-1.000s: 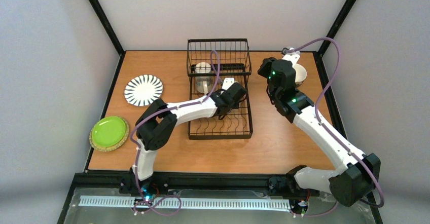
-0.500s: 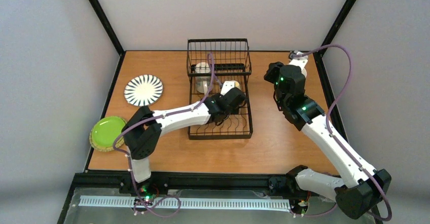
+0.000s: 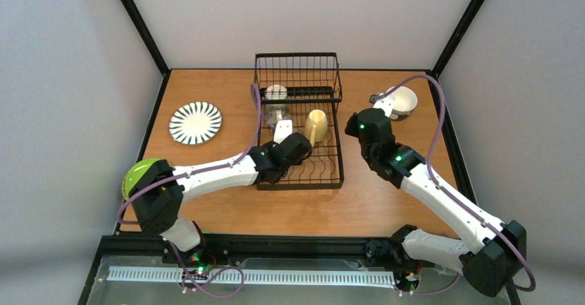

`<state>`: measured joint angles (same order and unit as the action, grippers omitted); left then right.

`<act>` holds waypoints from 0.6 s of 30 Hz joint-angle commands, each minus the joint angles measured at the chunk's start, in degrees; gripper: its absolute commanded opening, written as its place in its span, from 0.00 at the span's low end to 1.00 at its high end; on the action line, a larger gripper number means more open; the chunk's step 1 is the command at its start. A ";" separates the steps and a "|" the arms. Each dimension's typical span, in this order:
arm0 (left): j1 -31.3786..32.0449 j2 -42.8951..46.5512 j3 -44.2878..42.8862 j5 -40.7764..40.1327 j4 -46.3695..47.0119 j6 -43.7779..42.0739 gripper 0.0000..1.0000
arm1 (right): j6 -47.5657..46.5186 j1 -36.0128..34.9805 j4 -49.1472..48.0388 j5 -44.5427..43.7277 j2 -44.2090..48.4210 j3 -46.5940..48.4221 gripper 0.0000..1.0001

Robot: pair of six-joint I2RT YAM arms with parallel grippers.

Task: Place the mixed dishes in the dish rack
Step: Move the cup to the dish rack.

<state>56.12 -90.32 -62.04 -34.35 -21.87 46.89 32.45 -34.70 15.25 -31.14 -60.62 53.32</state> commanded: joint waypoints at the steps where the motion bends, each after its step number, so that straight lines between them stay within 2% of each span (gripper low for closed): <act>1: 0.71 4.06 4.35 -5.11 2.38 3.20 0.93 | 2.33 -2.61 -0.39 -0.91 -4.56 -2.99 0.08; 3: 0.73 6.49 7.53 -5.78 4.78 3.33 0.91 | 2.61 -3.78 -2.44 -1.03 -6.79 -4.33 0.02; 7: 0.71 11.82 14.97 -6.61 13.07 1.04 0.88 | 2.80 -5.49 -9.13 -1.26 -10.34 -7.97 0.02; 10: 0.70 14.07 18.69 -7.62 17.22 -0.87 0.88 | 2.80 -6.26 -18.28 -1.74 -12.02 -12.39 0.02; 18: 0.66 14.83 22.63 -9.28 24.07 -2.68 0.88 | 0.18 -6.48 -37.31 -2.06 -19.70 -18.45 0.02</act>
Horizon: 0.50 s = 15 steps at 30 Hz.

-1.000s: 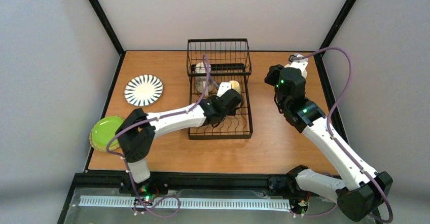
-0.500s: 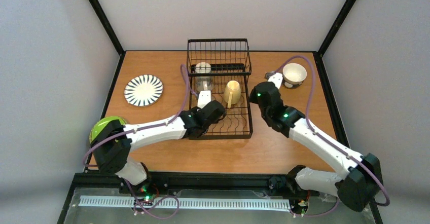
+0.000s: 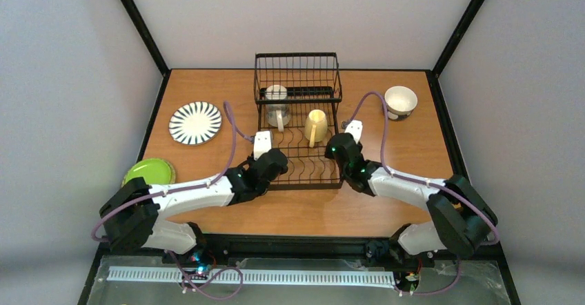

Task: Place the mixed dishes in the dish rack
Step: Move the cup to the dish rack.

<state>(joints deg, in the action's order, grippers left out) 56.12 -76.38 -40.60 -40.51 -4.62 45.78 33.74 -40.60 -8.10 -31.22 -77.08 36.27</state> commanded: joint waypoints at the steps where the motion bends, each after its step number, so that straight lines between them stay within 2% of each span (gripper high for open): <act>1: 0.66 0.80 1.56 -3.25 7.18 -1.64 0.88 | -1.39 -0.66 -15.13 -1.92 -4.84 -1.13 0.02; 15: 0.65 1.00 2.50 -3.89 9.82 -3.24 0.89 | -2.12 -3.25 -20.13 -1.21 -14.30 2.44 0.02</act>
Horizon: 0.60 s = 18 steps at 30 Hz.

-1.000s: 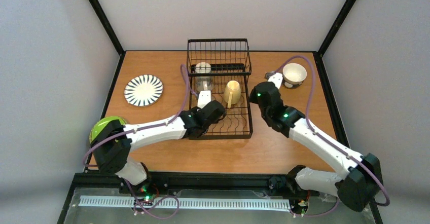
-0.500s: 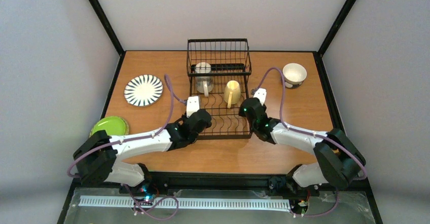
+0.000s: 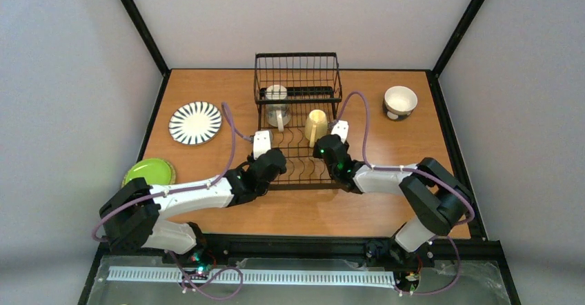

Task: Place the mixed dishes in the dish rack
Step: Move the cup to the dish rack.

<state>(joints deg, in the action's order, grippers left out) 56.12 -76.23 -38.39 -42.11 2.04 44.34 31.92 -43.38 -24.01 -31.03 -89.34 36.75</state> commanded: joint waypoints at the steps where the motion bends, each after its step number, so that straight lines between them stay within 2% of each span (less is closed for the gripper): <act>1: 0.66 0.63 0.31 -2.17 3.45 -2.04 0.89 | -0.43 -0.47 -4.40 -1.35 -2.47 2.39 0.02; 18: 0.66 -1.18 2.26 -0.96 10.08 -5.85 0.89 | -2.97 0.44 -8.42 -1.13 -8.30 4.95 0.02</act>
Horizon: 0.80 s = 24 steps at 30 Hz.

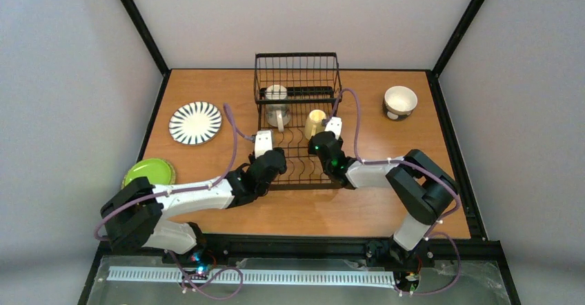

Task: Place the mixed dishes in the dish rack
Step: Move the cup to the dish rack.

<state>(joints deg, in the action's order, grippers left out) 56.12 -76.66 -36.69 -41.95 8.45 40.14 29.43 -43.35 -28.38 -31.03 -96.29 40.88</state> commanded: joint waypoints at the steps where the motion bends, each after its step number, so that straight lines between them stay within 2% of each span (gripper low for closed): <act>1: 0.66 -0.91 0.63 -1.06 4.02 -1.80 0.89 | -0.58 0.60 -4.39 -0.99 -1.50 0.85 0.02; 24: 0.57 -3.70 0.39 0.39 9.73 -6.55 0.89 | -1.14 3.49 -5.86 2.85 -6.20 4.83 0.02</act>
<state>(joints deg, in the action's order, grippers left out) 56.12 -79.35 -36.29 -40.66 15.14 35.97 28.05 -40.66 -31.64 -27.97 -100.77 44.21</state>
